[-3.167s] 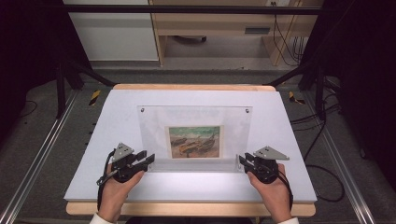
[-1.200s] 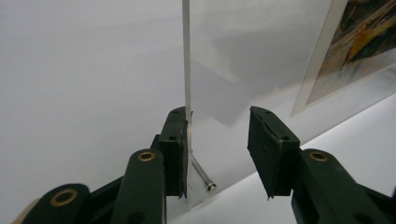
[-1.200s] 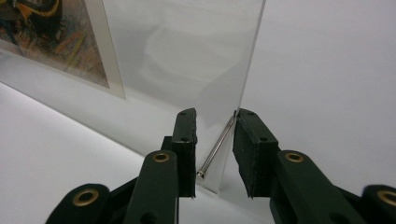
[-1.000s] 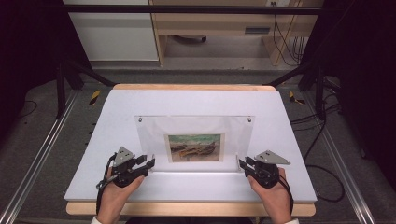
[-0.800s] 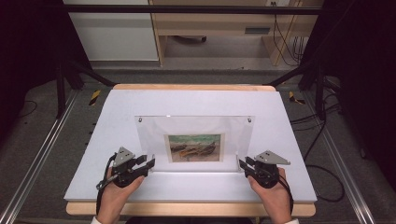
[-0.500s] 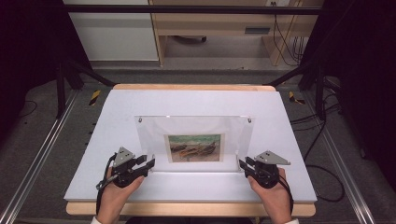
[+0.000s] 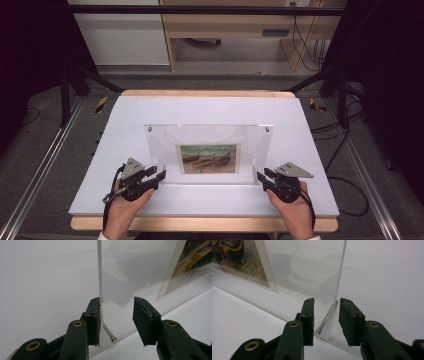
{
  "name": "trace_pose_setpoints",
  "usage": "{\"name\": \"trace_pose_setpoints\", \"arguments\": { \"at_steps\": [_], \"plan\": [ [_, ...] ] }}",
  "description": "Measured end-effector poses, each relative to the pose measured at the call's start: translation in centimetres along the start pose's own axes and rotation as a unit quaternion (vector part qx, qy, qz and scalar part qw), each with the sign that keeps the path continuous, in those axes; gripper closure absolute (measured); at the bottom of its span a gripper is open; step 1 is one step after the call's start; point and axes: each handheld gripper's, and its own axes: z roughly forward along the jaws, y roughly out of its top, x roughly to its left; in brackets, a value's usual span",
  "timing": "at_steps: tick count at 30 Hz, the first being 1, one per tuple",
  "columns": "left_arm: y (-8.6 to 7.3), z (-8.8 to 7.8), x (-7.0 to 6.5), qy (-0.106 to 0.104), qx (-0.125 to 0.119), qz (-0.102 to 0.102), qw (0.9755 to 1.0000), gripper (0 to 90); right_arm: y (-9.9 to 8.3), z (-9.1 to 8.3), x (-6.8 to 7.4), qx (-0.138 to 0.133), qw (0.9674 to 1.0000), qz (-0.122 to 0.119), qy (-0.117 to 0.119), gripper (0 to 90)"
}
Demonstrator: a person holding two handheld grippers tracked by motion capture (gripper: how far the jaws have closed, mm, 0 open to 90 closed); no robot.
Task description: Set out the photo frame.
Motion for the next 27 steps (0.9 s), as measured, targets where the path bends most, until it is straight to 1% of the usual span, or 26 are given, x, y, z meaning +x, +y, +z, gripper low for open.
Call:
{"name": "trace_pose_setpoints", "arguments": {
  "at_steps": [1, 2, 3, 4, 6, 7, 8, 9, 10, 11, 12, 13, 14, 15, 16, 18, 20, 21, 22, 23, 25, 27],
  "plan": [
    [0.0, 0.0, 0.0, 0.001, 0.0, 0.001, 1.0, 52.2, -0.1, -0.1, -0.1, -0.006, 1.0, 0.001, -0.002, 57.5],
    [0.0, 0.0, 0.0, 0.002, 0.0, 0.002, 1.0, 52.2, -0.1, -0.1, -0.1, -0.006, 1.0, 0.001, -0.002, 57.5],
    [0.1, 0.1, -0.1, 0.004, -0.001, 0.009, 0.9999, 46.7, 0.0, -0.1, -0.1, -0.013, 0.9999, 0.0, -0.004, 49.3],
    [0.1, 0.1, -0.2, 0.006, -0.001, 0.011, 0.9999, 43.8, 0.0, 0.0, -0.1, -0.014, 0.9999, 0.0, -0.007, 45.3],
    [0.1, 0.1, -0.2, 0.011, -0.004, 0.012, 0.9999, 35.8, 0.1, 0.0, 0.0, -0.02, 0.9997, -0.006, -0.007, 37.2],
    [0.1, 0.1, -0.2, 0.011, -0.004, 0.012, 0.9999, 31.7, 0.1, 0.0, 0.0, -0.02, 0.9997, -0.006, -0.007, 37.2],
    [0.2, 0.2, -0.2, 0.011, -0.007, 0.009, 0.9999, 31.7, 0.2, 0.0, 0.1, -0.025, 0.9996, -0.01, -0.012, 32.6],
    [0.3, 0.2, -0.2, 0.008, -0.012, 0.006, 0.9999, 24.5, 0.3, 0.2, 0.1, -0.032, 0.9993, -0.015, -0.011, 23.0],
    [0.3, 0.2, -0.2, 0.008, -0.012, 0.006, 0.9999, 21.5, 0.3, 0.2, 0.1, -0.032, 0.9993, -0.015, -0.011, 23.0],
    [0.3, 0.1, -0.3, 0.007, -0.02, 0.006, 0.9997, 18.7, 0.4, 0.2, 0.2, -0.039, 0.9988, -0.026, -0.014, 18.0],
    [0.3, 0.1, -0.3, 0.007, -0.02, 0.006, 0.9997, 15.3, 0.4, 0.2, 0.2, -0.039, 0.9988, -0.026, -0.014, 18.0],
    [0.4, 0.0, -0.4, 0.007, -0.028, 0.011, 0.9995, 11.9, 0.5, 0.1, 0.3, -0.052, 0.9979, -0.034, -0.018, 13.4],
    [0.4, 0.0, -0.4, 0.007, -0.028, 0.011, 0.9995, 9.9, 0.5, 0.1, 0.3, -0.052, 0.9979, -0.034, -0.018, 13.4],
    [0.5, 0.0, -0.4, 0.005, -0.032, 0.012, 0.9994, 9.9, 0.6, 0.0, 0.3, -0.056, 0.9977, -0.034, -0.019, 12.5],
    [0.5, -0.1, -0.4, 0.004, -0.036, 0.014, 0.9992, 7.8, 0.6, 0.0, 0.3, -0.062, 0.9972, -0.036, -0.021, 11.0],
    [0.5, -0.3, -0.5, -0.001, -0.044, 0.017, 0.9989, 5.2, 0.7, -0.3, 0.4, -0.074, 0.9959, -0.046, -0.025, 8.8],
    [0.5, -0.3, -0.5, -0.001, -0.046, 0.018, 0.9988, 4.9, 0.7, -0.5, 0.4, -0.077, 0.9957, -0.045, -0.025, 8.5],
    [0.5, -0.6, -0.5, 0.0, -0.05, 0.021, 0.9985, 4.9, 0.7, -0.8, 0.4, -0.084, 0.9949, -0.048, -0.026, 8.3],
    [0.5, -0.6, -0.5, 0.0, -0.05, 0.021, 0.9985, 4.9, 0.7, -0.8, 0.4, -0.084, 0.9949, -0.048, -0.026, 8.3],
    [0.5, -0.9, -0.5, 0.0, -0.055, 0.022, 0.9982, 4.9, 0.7, -1.1, 0.3, -0.09, 0.9943, -0.051, -0.027, 8.3],
    [0.5, -1.1, -0.4, -0.001, -0.057, 0.023, 0.9981, 4.9, 0.7, -1.2, 0.3, -0.092, 0.9943, -0.047, -0.027, 8.3],
    [0.5, -1.5, -0.2, -0.001, -0.062, 0.021, 0.9979, 4.9, 0.6, -1.5, 0.2, -0.092, 0.9941, -0.049, -0.03, 8.3]
  ]
}}
